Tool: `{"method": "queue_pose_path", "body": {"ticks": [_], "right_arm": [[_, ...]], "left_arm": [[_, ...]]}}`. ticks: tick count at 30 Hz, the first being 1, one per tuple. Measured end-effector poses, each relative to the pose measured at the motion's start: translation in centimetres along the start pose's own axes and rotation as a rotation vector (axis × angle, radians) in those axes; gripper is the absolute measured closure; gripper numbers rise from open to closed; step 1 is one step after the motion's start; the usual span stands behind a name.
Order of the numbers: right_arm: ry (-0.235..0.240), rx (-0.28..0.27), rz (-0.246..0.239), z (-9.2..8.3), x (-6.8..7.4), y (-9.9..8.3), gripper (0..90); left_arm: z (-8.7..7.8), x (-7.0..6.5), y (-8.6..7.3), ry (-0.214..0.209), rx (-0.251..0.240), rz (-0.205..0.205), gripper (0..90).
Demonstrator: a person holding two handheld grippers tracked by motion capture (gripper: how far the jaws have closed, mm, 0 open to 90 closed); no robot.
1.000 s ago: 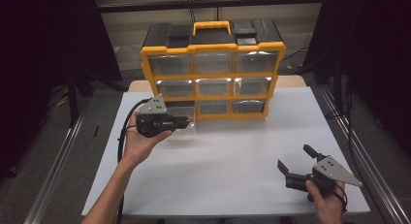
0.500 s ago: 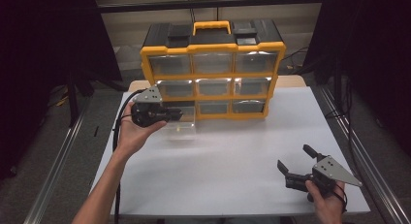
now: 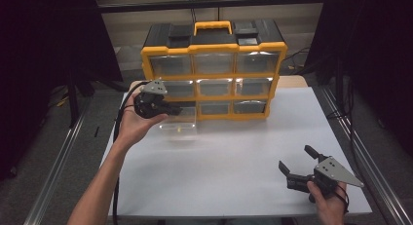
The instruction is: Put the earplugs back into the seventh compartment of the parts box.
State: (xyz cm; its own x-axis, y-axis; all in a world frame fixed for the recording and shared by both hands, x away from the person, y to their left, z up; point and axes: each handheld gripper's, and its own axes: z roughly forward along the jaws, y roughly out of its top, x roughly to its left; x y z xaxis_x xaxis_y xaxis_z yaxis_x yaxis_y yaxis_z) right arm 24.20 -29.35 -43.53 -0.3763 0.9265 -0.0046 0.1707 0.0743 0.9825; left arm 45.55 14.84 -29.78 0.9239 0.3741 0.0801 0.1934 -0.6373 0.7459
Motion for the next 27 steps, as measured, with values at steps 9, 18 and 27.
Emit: {"method": "queue_pose_path", "body": {"ticks": [9,18,27], "right_arm": [[-0.001,0.000,0.002,0.1,0.0,0.0,0.6],[0.000,-0.001,0.002,0.0,0.0,0.0,0.6],[0.000,-0.001,0.002,0.0,0.0,0.0,0.6]], "left_arm": [[0.6,1.3,0.5,0.009,0.046,-0.003,80.7],[1.1,2.5,0.8,0.018,0.108,-0.004,80.3],[2.3,2.9,1.2,0.031,0.171,0.000,80.0]]}}
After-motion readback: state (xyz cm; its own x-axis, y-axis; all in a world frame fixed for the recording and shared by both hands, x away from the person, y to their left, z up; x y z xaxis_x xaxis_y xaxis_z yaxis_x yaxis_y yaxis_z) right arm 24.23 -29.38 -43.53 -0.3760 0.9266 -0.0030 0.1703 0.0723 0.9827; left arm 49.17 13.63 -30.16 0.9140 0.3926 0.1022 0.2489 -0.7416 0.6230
